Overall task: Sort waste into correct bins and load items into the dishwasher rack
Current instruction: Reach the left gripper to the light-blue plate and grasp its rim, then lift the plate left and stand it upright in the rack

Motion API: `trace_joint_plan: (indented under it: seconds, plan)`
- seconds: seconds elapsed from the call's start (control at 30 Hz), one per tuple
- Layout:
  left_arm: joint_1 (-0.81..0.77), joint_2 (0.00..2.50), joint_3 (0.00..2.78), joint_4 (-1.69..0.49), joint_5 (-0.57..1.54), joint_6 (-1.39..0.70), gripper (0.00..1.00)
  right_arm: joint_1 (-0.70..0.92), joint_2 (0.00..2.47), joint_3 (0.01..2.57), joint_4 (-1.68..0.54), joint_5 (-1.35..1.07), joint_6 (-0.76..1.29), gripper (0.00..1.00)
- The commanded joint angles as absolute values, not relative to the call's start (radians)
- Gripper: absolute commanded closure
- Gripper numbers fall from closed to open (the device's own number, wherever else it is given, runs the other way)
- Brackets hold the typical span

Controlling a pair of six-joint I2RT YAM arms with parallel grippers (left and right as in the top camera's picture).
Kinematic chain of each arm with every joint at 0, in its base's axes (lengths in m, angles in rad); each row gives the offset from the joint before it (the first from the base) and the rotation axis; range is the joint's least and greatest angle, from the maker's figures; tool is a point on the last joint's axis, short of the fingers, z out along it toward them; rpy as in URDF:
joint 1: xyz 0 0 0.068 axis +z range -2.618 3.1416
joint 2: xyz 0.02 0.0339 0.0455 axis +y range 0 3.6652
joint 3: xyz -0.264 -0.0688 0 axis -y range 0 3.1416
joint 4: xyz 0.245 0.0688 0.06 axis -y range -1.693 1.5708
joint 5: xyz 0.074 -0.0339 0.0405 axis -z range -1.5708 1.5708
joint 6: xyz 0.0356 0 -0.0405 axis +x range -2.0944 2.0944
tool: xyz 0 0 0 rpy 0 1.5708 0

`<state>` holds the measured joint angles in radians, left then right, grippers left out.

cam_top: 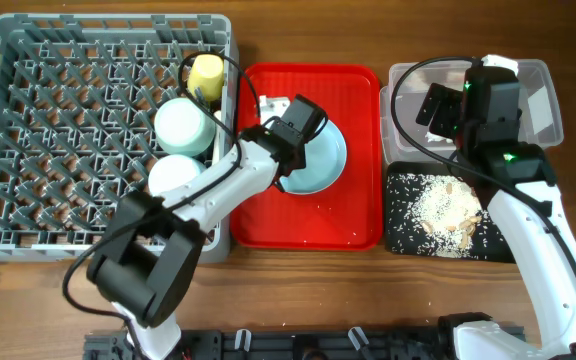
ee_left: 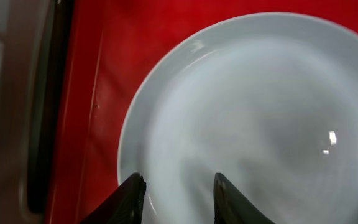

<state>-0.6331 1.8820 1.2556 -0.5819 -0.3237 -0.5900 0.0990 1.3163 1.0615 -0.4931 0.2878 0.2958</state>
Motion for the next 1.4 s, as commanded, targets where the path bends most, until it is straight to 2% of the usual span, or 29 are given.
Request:
trace_joint_plan:
  seconds: [0.0, 0.33, 0.43, 0.47, 0.57, 0.63, 0.67, 0.7, 0.73, 0.87, 1.07, 1.17, 1.23, 1.37]
  plan:
    - [-0.596, 1.926, 1.255, -0.583, -0.387, -0.607, 0.66, 0.094, 1.326, 1.073, -0.490, 0.279, 0.289, 0.00]
    - [-0.554, 2.008, 1.255, -0.580, -0.260, -0.607, 0.73, 0.094, 1.326, 1.073, -0.490, 0.279, 0.289, 0.00]
    - [-0.554, 2.034, 1.255, -0.590, -0.132, -0.607, 0.88, 0.094, 1.326, 1.073, -0.490, 0.279, 0.289, 0.00]
    - [-0.558, 2.035, 1.255, -0.596, -0.090, -0.607, 0.89, 0.094, 1.326, 1.073, -0.490, 0.278, 0.289, 0.00]
    - [-0.591, 2.035, 1.255, -0.622, -0.034, -0.607, 0.90, 0.094, 1.326, 1.073, -0.490, 0.279, 0.289, 0.00]
    - [-0.626, 2.035, 1.255, -0.628, -0.043, -0.583, 0.86, 0.094, 1.326, 1.073, -0.490, 0.278, 0.289, 0.00]
    - [-0.640, 2.035, 1.255, -0.626, -0.057, -0.577, 0.83, 0.094, 1.326, 1.073, -0.490, 0.279, 0.288, 0.00]
    - [-0.651, 2.035, 1.255, -0.625, -0.080, -0.577, 0.84, 0.094, 1.326, 1.073, -0.490, 0.278, 0.289, 0.00]
    - [-0.665, 2.035, 1.255, -0.625, -0.120, -0.577, 0.96, 0.094, 1.326, 1.073, -0.490, 0.279, 0.289, 0.00]
    - [-0.665, 1.968, 1.269, -0.657, -0.221, -0.577, 0.96, 0.094, 1.326, 1.073, -0.490, 0.278, 0.289, 0.00]
    - [-0.616, 1.606, 1.393, -0.835, -0.644, -0.569, 0.96, 0.094, 1.326, 1.073, -0.490, 0.278, 0.289, 0.00]
    - [-0.596, 1.393, 1.398, -0.758, -0.860, -0.411, 0.96, 0.094, 1.326, 1.073, -0.490, 0.278, 0.289, 0.00]
    - [-0.558, 1.282, 1.397, -0.692, -0.916, -0.265, 0.96, 0.094, 1.326, 1.073, -0.490, 0.278, 0.289, 0.00]
    - [-0.420, 1.229, 1.397, -0.677, -0.941, -0.081, 0.96, 0.094, 1.326, 1.073, -0.490, 0.279, 0.289, 0.00]
